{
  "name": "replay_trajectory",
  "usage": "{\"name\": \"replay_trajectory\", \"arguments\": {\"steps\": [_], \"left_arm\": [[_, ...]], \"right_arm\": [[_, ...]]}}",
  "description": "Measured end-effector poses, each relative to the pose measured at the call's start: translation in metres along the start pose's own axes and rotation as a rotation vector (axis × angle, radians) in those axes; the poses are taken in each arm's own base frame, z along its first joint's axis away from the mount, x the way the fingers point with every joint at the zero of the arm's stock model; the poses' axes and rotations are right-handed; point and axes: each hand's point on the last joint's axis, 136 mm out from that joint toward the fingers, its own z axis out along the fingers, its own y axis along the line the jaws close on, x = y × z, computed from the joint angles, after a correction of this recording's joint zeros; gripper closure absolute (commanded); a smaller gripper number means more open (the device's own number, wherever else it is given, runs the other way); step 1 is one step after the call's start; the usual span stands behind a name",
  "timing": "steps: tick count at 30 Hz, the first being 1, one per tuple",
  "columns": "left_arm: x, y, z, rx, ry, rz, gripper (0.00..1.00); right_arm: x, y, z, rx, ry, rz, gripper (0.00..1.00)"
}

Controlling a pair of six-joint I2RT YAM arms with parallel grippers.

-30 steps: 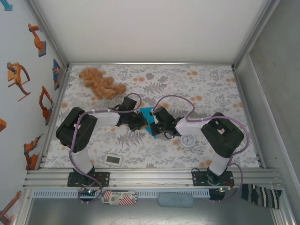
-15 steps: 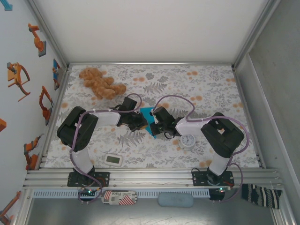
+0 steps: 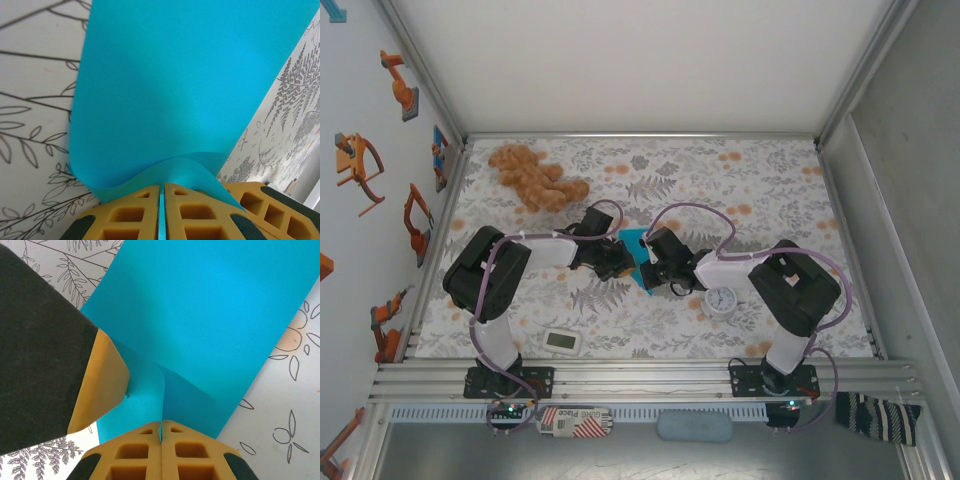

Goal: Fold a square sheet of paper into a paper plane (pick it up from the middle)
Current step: Third fold the triangle at the center of the table.

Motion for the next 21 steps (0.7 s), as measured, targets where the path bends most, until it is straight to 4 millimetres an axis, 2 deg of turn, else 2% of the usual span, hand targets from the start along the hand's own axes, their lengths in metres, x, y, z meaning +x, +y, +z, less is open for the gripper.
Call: {"name": "replay_trajectory", "arguments": {"steps": [5,10,17,21], "left_arm": [[-0.003,-0.005,-0.002,-0.002,-0.003,0.016,0.86],[-0.015,-0.017,-0.009,0.007,-0.029,0.05,0.83],[-0.053,-0.027,-0.026,0.017,-0.095,0.072,0.82],[-0.071,-0.028,-0.021,0.01,-0.107,0.081,0.83]], "right_arm": [[0.0,0.0,0.0,0.0,0.0,0.0,1.0],[0.001,0.0,-0.001,-0.002,0.007,0.001,1.0],[0.003,0.0,-0.003,-0.001,0.017,0.003,1.0],[0.004,0.0,-0.003,0.0,0.019,0.003,1.0]]}}
